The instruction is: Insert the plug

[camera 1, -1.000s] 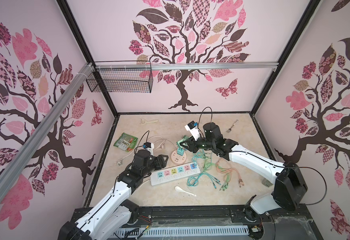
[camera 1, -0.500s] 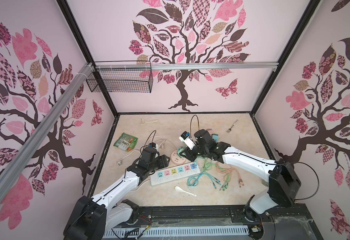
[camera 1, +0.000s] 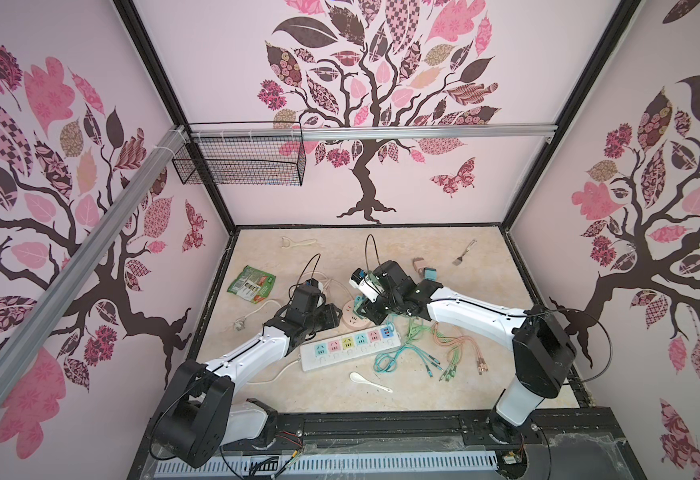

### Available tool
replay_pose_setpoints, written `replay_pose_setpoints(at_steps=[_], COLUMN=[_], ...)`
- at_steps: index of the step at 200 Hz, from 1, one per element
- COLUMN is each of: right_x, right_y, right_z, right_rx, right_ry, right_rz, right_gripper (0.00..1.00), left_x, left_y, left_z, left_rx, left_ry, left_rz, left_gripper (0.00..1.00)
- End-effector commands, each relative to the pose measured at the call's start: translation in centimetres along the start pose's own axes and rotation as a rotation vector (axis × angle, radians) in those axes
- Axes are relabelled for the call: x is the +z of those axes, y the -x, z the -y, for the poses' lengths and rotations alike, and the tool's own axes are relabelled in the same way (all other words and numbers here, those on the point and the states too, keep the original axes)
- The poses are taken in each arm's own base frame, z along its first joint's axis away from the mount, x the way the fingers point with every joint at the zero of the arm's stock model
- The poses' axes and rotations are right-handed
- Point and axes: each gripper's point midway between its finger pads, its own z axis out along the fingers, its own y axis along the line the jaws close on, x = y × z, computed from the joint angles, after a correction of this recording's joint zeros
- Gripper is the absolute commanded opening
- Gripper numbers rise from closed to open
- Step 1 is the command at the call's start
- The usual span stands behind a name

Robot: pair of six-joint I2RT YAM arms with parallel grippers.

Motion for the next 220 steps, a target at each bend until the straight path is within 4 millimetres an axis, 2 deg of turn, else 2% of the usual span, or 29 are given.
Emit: replay_pose_setpoints(at_steps=[1,81,128,220], right_x=[0.9,2.8,3.7,5.0], right_y=[0.3,-0.2,-0.4,-1.1], right_z=[0.1,0.5,0.6,0.5], right_rx=[-0.024,-0.045,-0.056,-0.075], right_ry=[-0.012,-0.013,-0.010,0.006], right_rz=[-0.023,-0.063,-0.084,-0.126], right_gripper=[0.16,0.17,0.17,0.18], left_x=[0.2,2.6,3.3,4.4], left_y=[1.8,1.2,0.6,-0.4], left_z=[1.4,1.6,1.4,0.6], left_rx=[0.013,0.011,-0.001,-0.015], left_ry=[-0.043,-0.069,-0.071,-0.057], left_rz=[0.033,-0.026,-0.056,-0.097], left_gripper=[0.42,0.36,0.30,0.29])
